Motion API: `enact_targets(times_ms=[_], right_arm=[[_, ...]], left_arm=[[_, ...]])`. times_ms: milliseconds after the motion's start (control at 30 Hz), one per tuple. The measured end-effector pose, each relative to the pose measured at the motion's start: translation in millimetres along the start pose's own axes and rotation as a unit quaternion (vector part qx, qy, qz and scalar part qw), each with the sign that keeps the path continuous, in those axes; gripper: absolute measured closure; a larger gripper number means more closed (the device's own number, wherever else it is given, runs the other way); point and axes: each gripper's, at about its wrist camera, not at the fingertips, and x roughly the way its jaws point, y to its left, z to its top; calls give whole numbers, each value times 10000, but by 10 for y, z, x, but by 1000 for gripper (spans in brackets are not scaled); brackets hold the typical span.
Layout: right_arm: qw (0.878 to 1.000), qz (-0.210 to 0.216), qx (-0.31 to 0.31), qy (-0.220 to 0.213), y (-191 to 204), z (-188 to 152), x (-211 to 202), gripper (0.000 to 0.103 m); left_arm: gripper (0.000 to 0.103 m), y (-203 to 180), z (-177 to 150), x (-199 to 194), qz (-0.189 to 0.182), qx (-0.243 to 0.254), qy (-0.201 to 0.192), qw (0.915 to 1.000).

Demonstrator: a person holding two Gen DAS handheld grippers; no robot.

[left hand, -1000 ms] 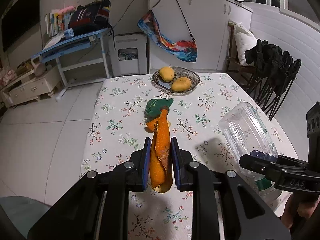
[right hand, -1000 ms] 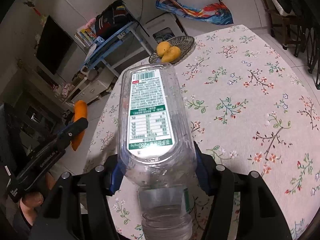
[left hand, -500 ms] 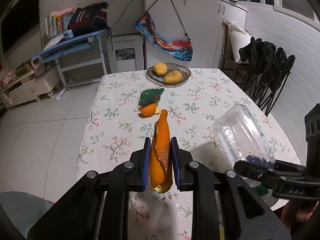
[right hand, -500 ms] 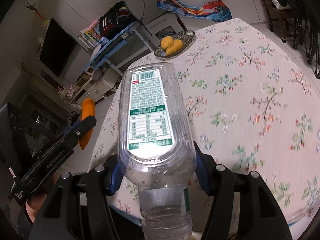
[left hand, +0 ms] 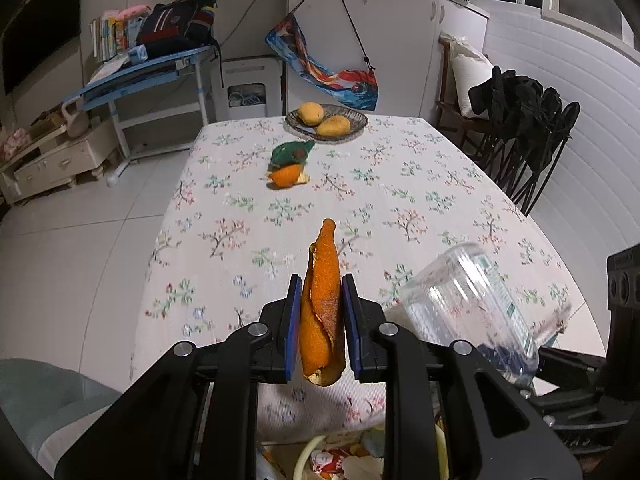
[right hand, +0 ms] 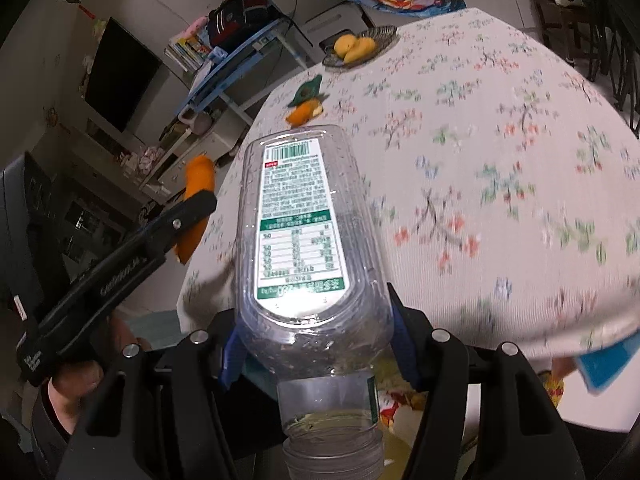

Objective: Collect trash
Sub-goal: 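Carry the bottle into the yellow basin and open the right tool while the left tool holds the peel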

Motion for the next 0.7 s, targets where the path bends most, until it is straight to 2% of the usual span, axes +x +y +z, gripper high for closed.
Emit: enact_targets(times_ms=[433, 700], right_arm=[[9954, -56, -405, 862, 167, -618, 97, 45], [9914, -297, -573, 1140, 170, -753, 224, 45]], left_arm=[[83, -16, -176, -113, -15, -21, 14, 10000], [83, -24, -227, -151, -23, -30, 2, 10000]])
